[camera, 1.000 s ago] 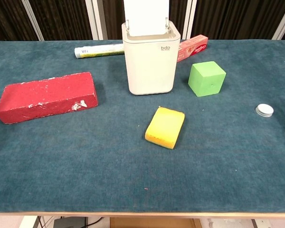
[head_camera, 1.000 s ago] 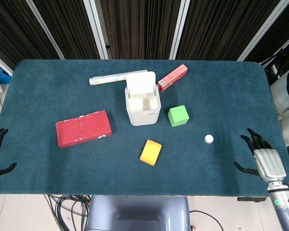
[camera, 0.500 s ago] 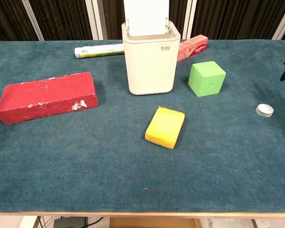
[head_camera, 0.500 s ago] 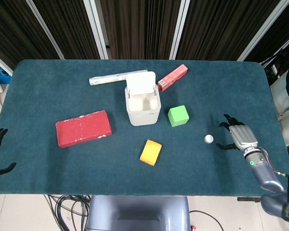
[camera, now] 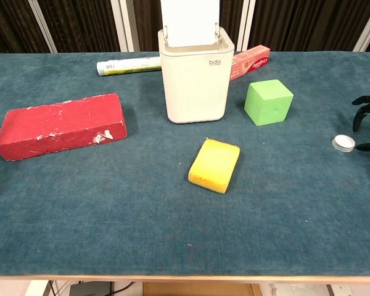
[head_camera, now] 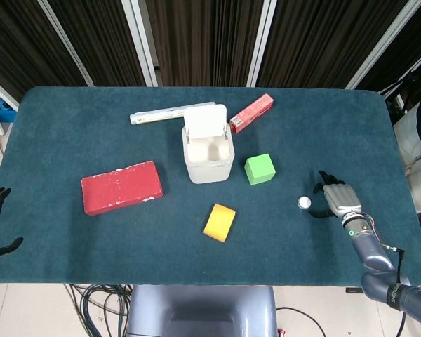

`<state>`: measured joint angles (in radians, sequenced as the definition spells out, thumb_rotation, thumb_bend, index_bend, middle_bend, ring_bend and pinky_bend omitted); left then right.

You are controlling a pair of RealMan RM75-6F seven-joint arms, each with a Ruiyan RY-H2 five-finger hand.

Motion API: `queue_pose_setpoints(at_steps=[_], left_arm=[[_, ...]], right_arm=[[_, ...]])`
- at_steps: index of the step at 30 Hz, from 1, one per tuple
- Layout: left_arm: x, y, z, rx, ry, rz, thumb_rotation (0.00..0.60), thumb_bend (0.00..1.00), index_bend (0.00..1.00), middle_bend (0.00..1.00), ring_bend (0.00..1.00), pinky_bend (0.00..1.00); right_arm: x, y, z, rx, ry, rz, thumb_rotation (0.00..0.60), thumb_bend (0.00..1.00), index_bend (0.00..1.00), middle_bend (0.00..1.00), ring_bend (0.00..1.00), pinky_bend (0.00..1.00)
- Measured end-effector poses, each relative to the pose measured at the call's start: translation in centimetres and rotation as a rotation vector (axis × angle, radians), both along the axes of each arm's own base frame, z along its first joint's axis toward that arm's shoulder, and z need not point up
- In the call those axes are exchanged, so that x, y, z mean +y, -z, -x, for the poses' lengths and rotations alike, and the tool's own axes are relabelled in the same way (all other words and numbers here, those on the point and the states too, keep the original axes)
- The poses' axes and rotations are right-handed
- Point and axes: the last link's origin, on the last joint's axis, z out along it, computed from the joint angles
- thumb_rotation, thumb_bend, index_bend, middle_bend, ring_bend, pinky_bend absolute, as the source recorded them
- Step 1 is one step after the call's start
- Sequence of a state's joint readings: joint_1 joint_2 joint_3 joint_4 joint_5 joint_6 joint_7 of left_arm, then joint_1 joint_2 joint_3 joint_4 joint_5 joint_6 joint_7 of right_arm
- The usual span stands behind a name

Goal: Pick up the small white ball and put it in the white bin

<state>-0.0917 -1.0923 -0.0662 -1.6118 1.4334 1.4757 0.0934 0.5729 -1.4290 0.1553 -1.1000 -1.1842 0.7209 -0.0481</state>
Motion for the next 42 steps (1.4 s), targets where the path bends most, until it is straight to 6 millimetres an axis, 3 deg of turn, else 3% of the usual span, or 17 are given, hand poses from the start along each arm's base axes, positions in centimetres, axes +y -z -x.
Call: queue_pose_setpoints(at_steps=[15, 26, 37, 42], left_arm=[[0.1, 0.0, 0.1, 0.004, -0.005, -0.001, 0.6, 0.17, 0.13, 0.16, 0.02, 0.03], [0.1, 0.0, 0.1, 0.005, -0.005, -0.002, 0.6, 0.17, 0.13, 0.16, 0.02, 0.03], [0.0, 0.0, 0.1, 0.008, -0.01, -0.001, 0.6, 0.17, 0.13, 0.16, 0.02, 0.03], [0.0, -0.1, 0.1, 0.004, -0.009, 0.003, 0.6, 0.17, 0.13, 0.16, 0.02, 0.03]], right_arm=[[-0.9, 1.8, -0.5, -0.011, -0.018, 0.001, 0.6, 0.12, 0.44, 0.03, 0.09, 0.24], [-1.1, 1.9, -0.4, 0.01, -0.032, 0.005, 0.6, 0.2, 0.56, 0.03, 0.09, 0.24], [-1.2, 0.1, -1.8, -0.046, -0.082, 0.06, 0.6, 0.22, 0.56, 0.03, 0.09, 0.25], [-1.4, -2.4, -4.0, -0.118, -0.15, 0.135, 0.6, 0.22, 0.56, 0.03, 0.09, 0.25]])
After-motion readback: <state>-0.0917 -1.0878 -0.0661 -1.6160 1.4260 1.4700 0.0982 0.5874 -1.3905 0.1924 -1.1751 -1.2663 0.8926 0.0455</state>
